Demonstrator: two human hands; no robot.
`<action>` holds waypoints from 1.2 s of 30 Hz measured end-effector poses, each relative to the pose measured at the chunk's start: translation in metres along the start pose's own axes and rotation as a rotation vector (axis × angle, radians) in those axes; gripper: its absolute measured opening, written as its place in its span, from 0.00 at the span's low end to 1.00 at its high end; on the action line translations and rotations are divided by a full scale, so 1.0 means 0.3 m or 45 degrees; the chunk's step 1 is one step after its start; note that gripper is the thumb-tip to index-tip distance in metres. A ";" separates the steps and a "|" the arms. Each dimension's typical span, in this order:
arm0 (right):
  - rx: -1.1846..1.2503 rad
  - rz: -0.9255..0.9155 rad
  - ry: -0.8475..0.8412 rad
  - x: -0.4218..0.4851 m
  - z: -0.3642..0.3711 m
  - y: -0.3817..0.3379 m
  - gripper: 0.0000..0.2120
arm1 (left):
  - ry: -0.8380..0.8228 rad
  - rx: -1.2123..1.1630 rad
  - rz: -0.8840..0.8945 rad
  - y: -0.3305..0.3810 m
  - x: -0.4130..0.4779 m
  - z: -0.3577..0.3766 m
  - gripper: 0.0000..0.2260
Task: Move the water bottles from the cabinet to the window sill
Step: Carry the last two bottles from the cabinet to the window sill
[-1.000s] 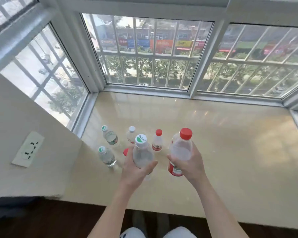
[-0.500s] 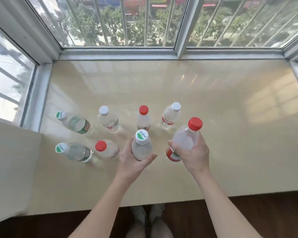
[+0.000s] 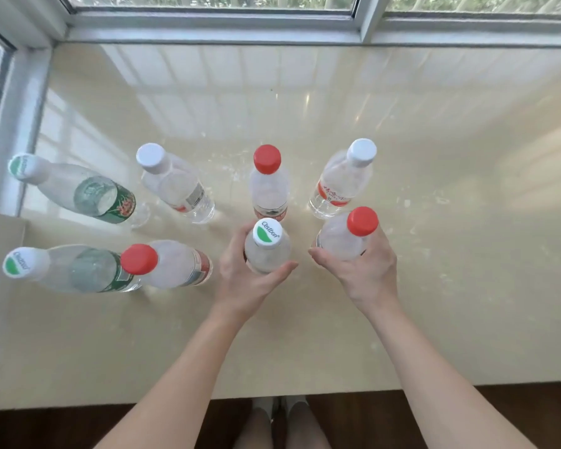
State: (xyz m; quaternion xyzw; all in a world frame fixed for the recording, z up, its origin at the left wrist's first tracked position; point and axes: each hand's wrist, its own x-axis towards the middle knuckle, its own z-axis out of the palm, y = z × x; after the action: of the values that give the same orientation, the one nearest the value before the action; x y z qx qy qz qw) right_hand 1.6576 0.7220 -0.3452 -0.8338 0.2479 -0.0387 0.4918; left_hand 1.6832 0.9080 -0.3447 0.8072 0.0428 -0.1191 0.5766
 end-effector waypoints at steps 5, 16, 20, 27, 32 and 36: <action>-0.003 -0.013 -0.001 -0.003 0.011 0.028 0.31 | -0.014 0.039 -0.023 -0.058 -0.002 -0.005 0.30; 0.092 0.183 -0.182 0.009 0.057 0.175 0.29 | -0.084 0.106 -0.172 -0.208 0.022 -0.013 0.28; 0.097 0.211 -0.171 0.009 0.037 0.208 0.24 | -0.147 0.163 -0.177 -0.208 0.026 0.009 0.27; -0.003 0.273 -0.145 0.011 0.013 0.262 0.23 | -0.160 0.301 -0.101 -0.197 0.020 0.023 0.28; -0.063 0.314 -0.163 0.000 0.038 0.268 0.20 | -0.163 0.330 -0.102 -0.213 0.012 0.015 0.30; -0.067 0.290 -0.153 -0.011 0.051 0.274 0.21 | -0.130 0.363 -0.084 -0.208 0.012 0.013 0.29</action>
State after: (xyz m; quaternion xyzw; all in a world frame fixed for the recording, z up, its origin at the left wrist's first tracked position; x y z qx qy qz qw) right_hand 1.6287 0.7036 -0.4214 -0.8136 0.3121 0.0738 0.4849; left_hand 1.6732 0.9248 -0.4041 0.8718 0.0224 -0.1838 0.4535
